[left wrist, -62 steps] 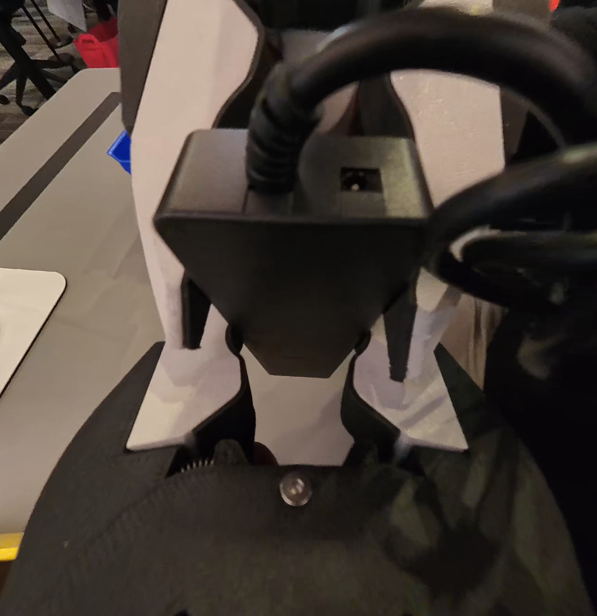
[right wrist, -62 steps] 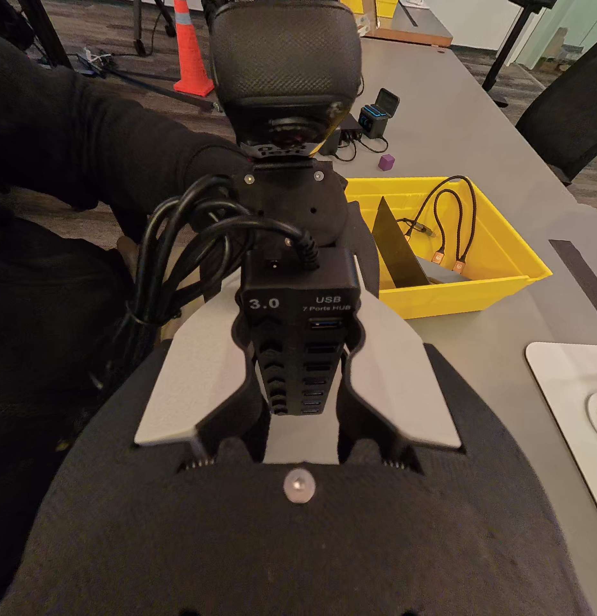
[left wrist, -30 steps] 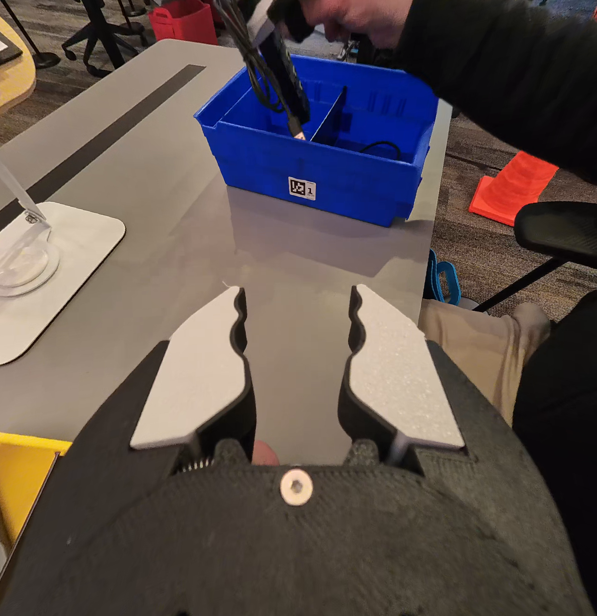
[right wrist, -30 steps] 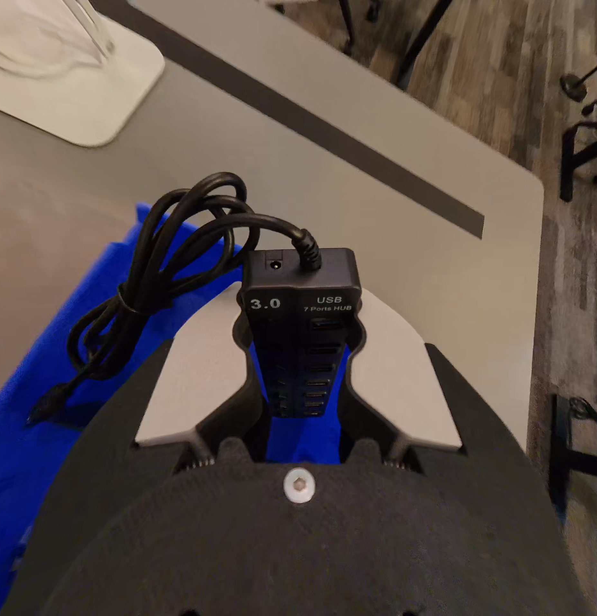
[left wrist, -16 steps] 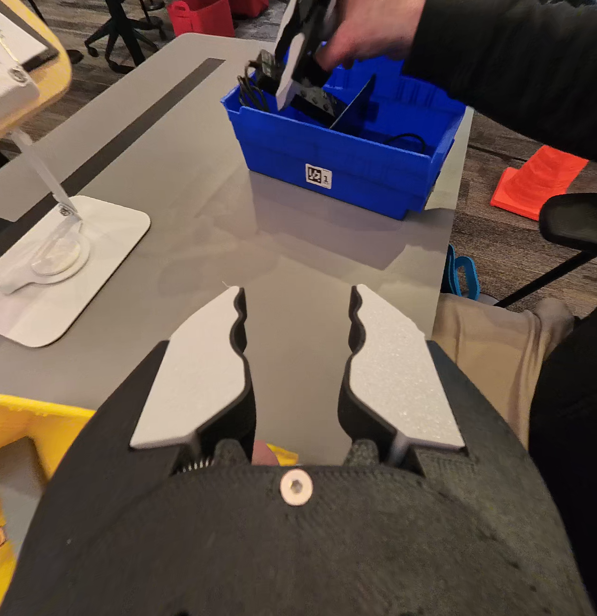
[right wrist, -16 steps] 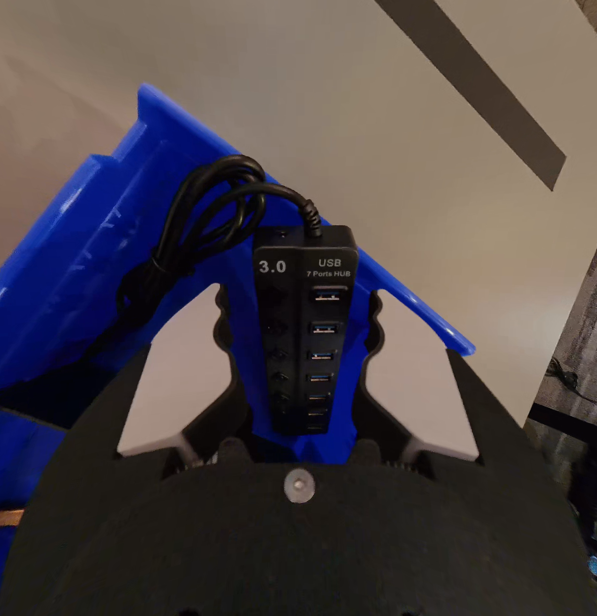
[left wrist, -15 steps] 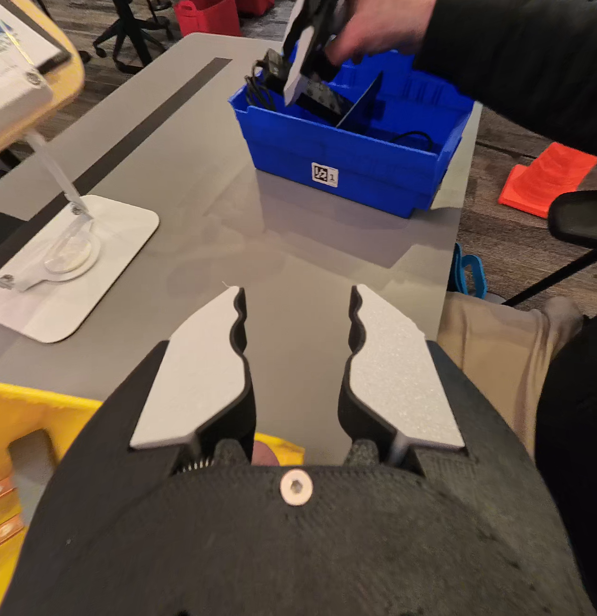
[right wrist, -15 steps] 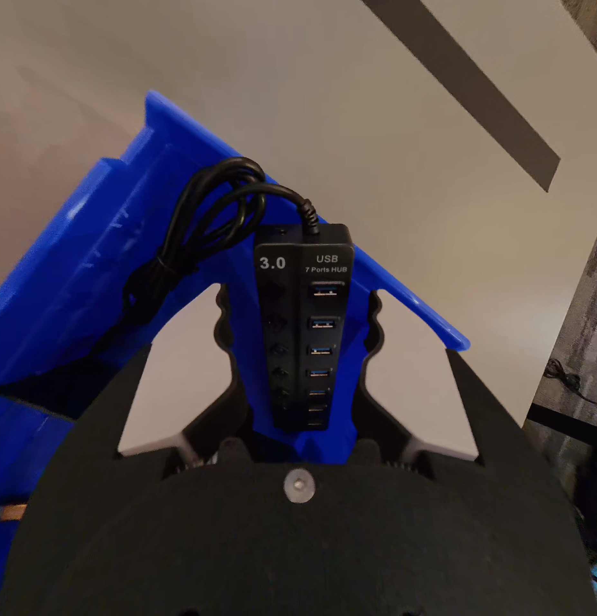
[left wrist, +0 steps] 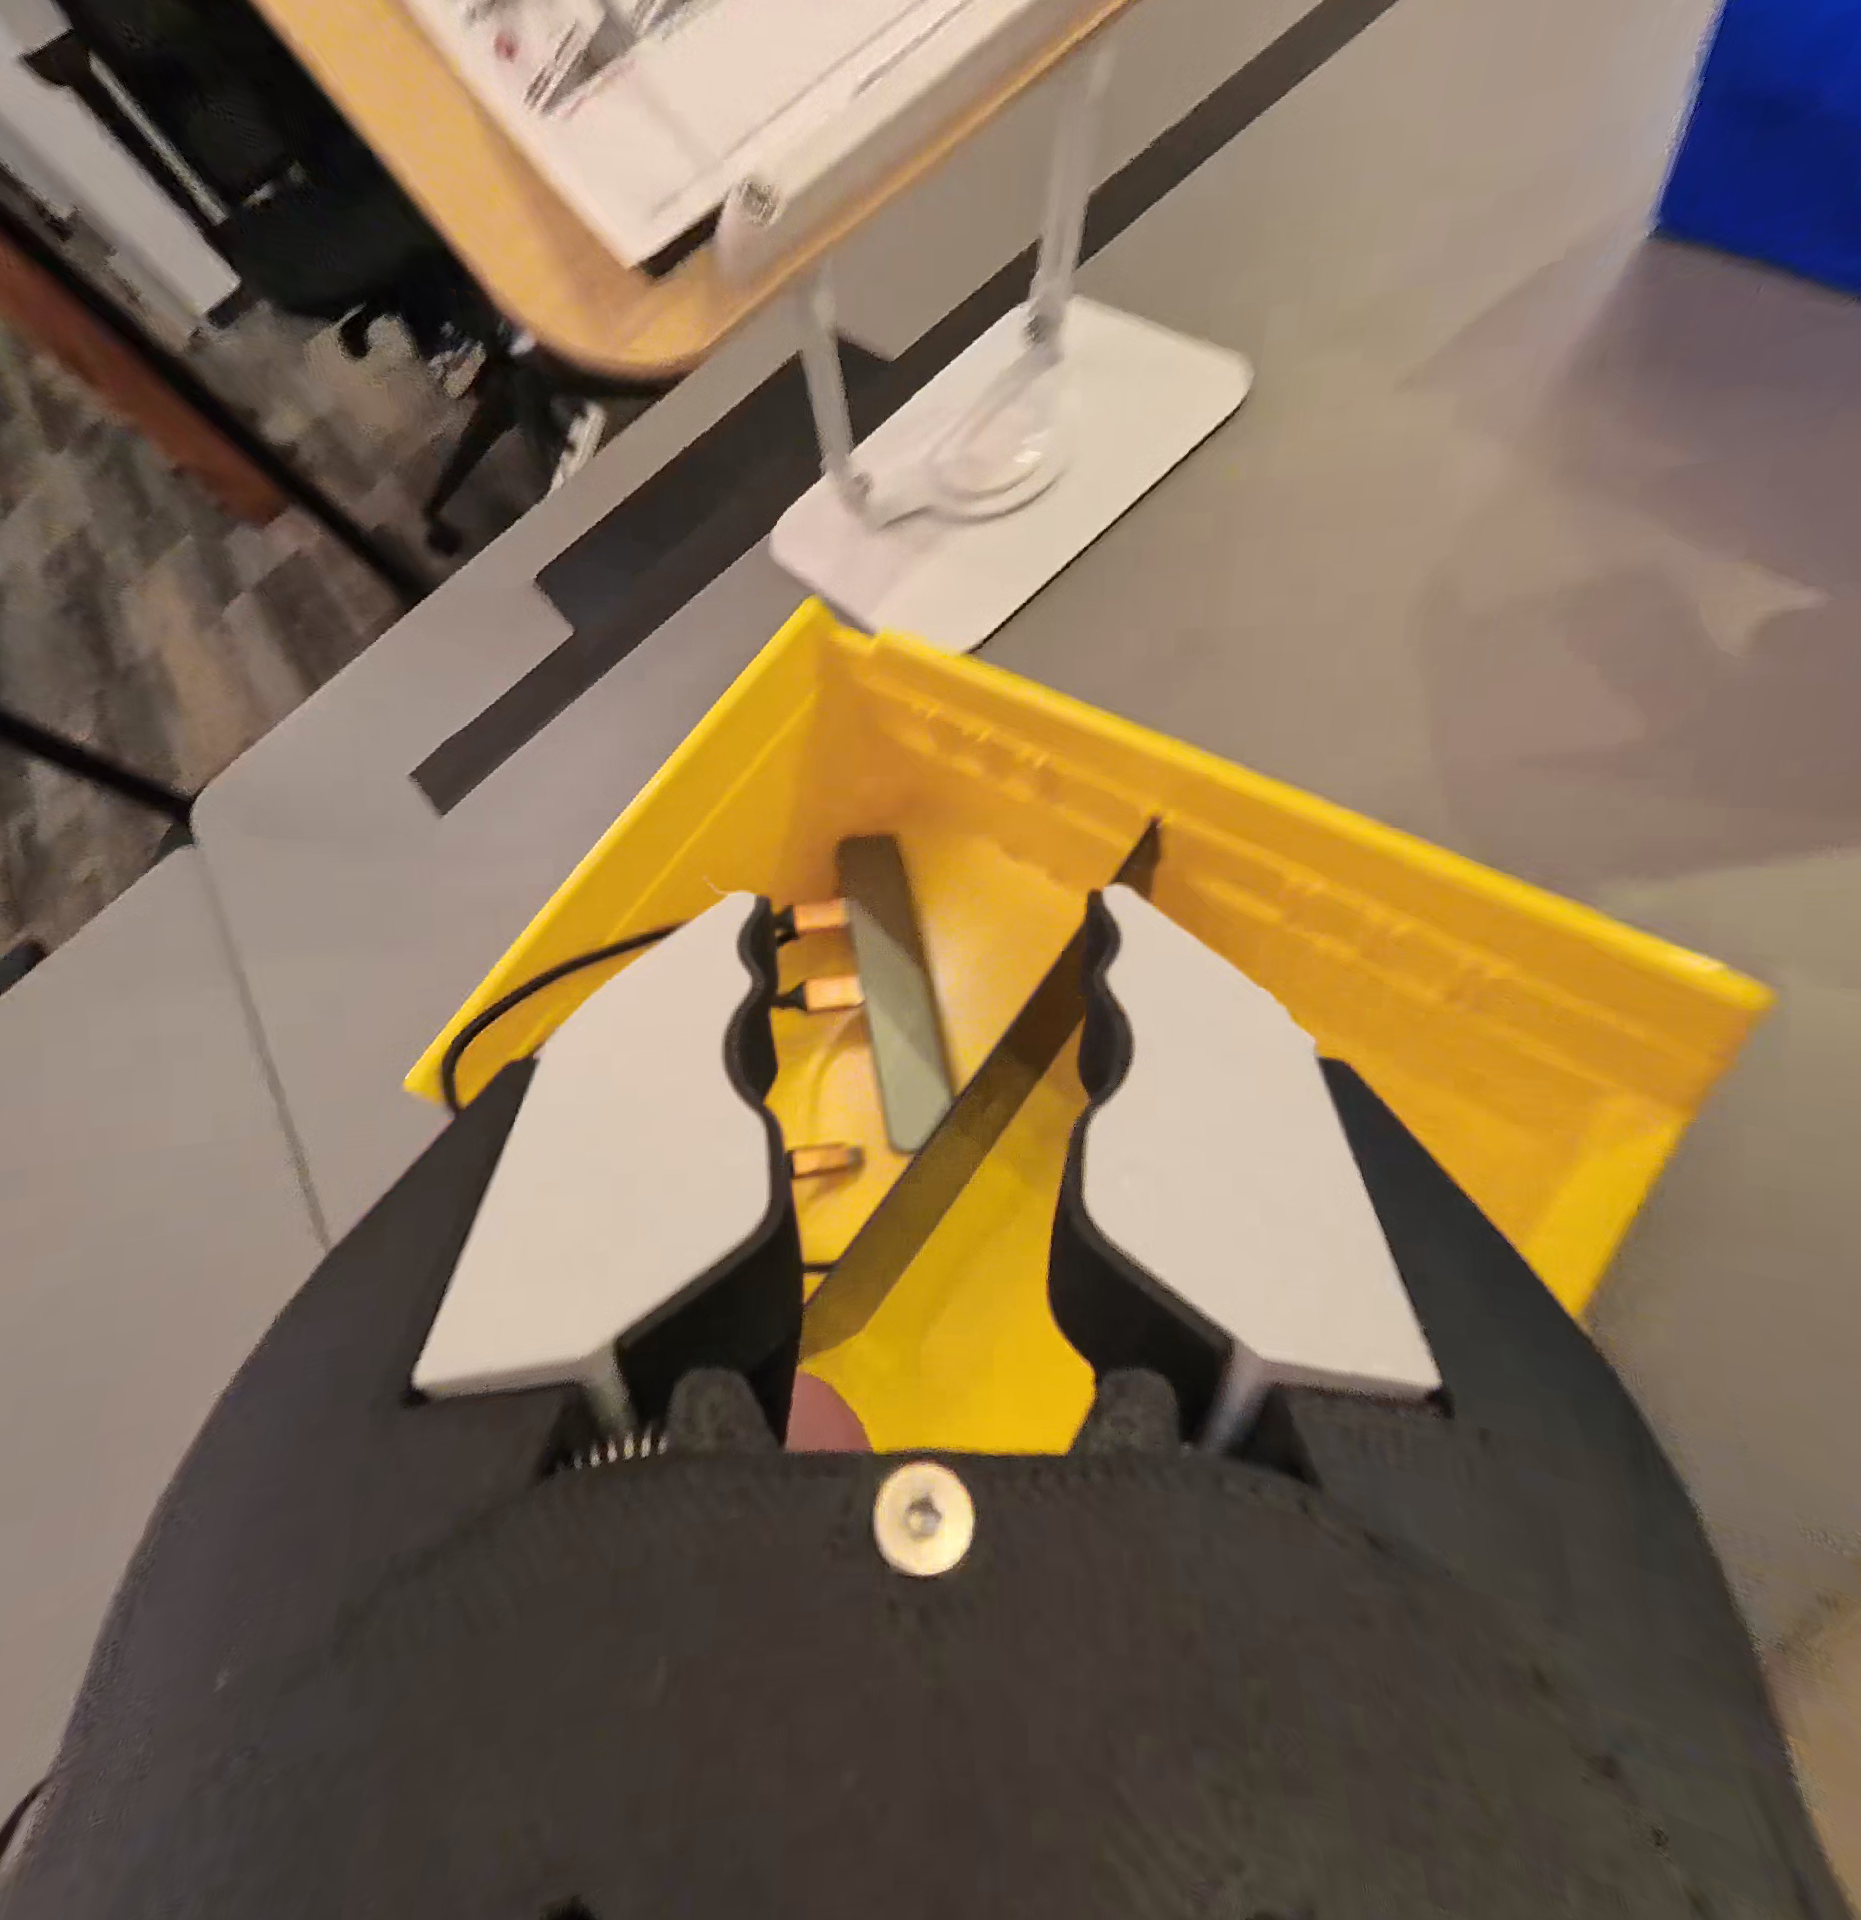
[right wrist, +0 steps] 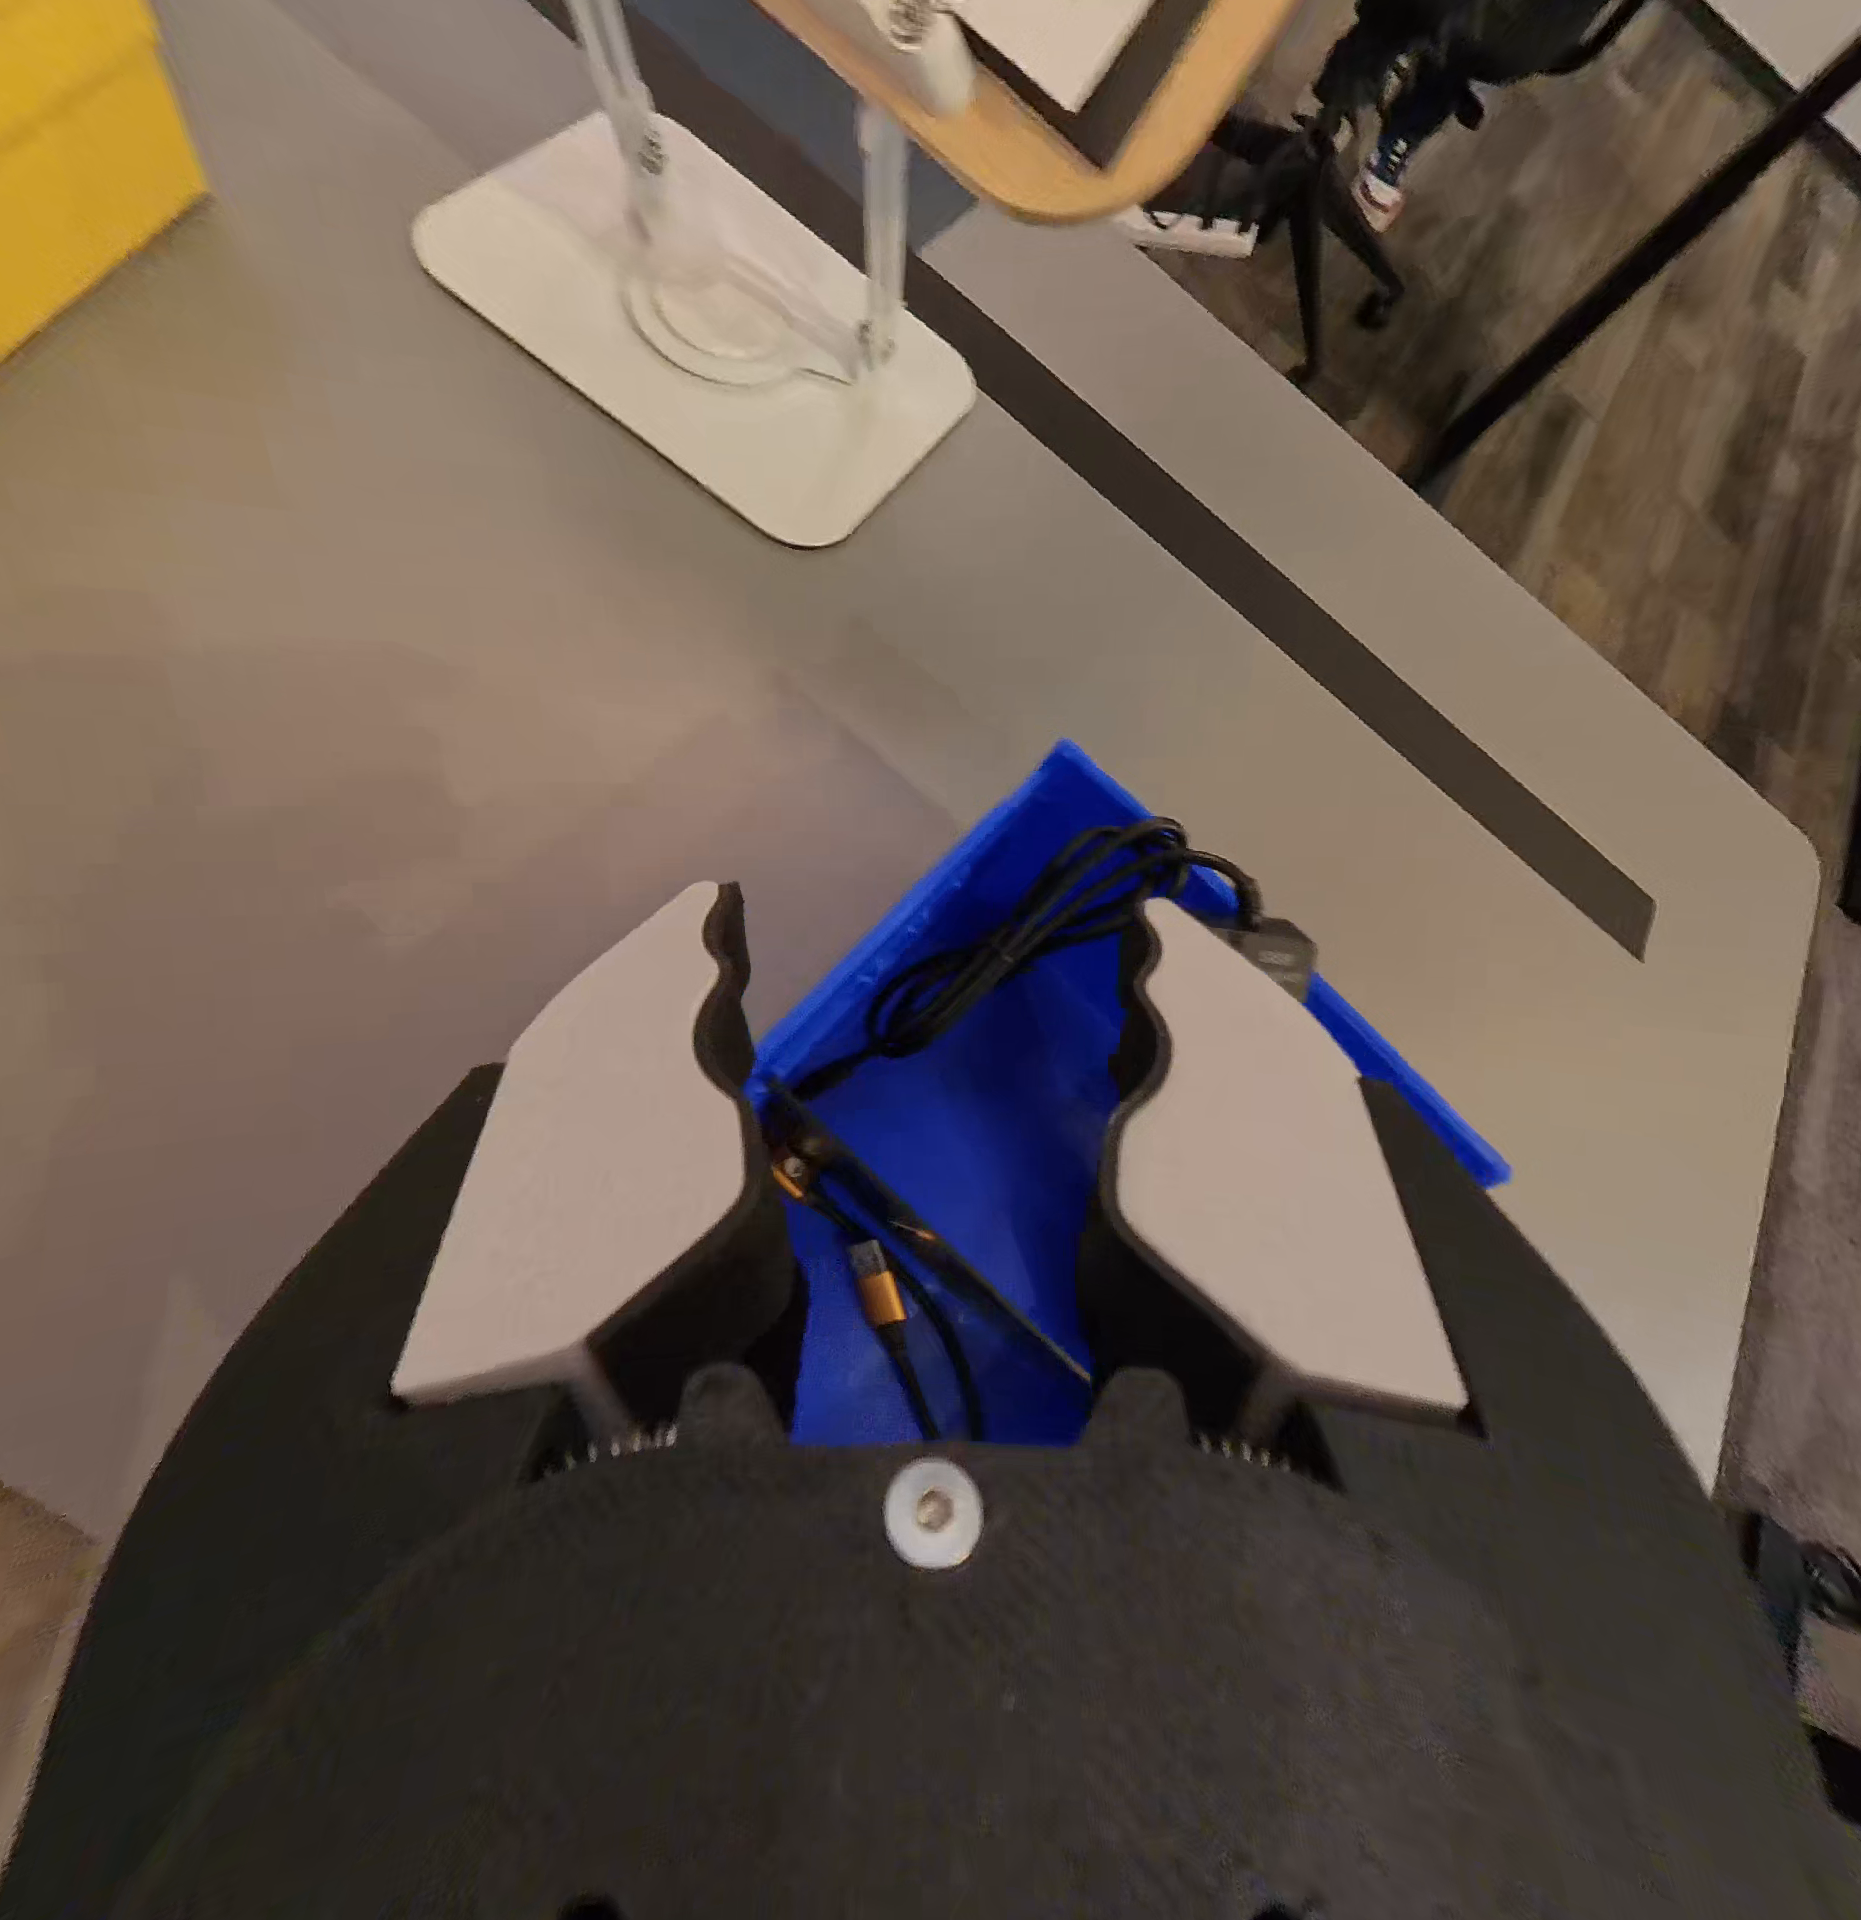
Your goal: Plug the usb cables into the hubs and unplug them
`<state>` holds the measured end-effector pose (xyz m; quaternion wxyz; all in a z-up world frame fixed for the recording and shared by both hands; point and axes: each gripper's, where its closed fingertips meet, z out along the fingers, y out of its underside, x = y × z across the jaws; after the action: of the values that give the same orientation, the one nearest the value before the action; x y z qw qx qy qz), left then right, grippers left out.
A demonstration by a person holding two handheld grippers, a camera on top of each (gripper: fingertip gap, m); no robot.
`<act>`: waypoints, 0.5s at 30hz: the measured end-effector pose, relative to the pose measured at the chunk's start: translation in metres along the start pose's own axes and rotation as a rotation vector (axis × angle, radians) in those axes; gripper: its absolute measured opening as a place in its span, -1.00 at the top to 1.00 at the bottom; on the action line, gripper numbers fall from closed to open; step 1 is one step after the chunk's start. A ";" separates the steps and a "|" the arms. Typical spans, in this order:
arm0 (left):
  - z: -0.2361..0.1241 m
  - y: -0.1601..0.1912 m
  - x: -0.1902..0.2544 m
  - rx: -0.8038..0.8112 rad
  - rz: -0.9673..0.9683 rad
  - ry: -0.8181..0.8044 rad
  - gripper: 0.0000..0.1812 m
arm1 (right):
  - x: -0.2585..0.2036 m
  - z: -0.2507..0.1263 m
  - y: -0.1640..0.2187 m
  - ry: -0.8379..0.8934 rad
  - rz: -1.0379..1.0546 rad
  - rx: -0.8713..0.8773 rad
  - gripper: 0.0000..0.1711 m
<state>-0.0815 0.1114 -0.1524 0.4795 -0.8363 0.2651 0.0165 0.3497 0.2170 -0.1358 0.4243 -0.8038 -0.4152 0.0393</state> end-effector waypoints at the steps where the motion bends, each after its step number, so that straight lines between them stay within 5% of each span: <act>1: 0.003 0.008 -0.007 -0.032 0.011 -0.025 0.39 | -0.008 -0.001 -0.001 -0.009 -0.014 0.001 0.21; 8: 0.036 0.050 -0.043 -0.333 0.273 -0.154 0.50 | -0.037 -0.002 -0.009 -0.066 -0.054 0.031 0.23; 15: 0.080 0.093 -0.062 -0.643 0.643 -0.044 0.63 | -0.046 -0.001 -0.005 -0.100 -0.041 0.033 0.24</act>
<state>-0.1594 0.1663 -0.2517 0.1715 -0.8174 0.4825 0.2638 0.3169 0.1863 -0.1447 0.4170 -0.7850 -0.4516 0.0773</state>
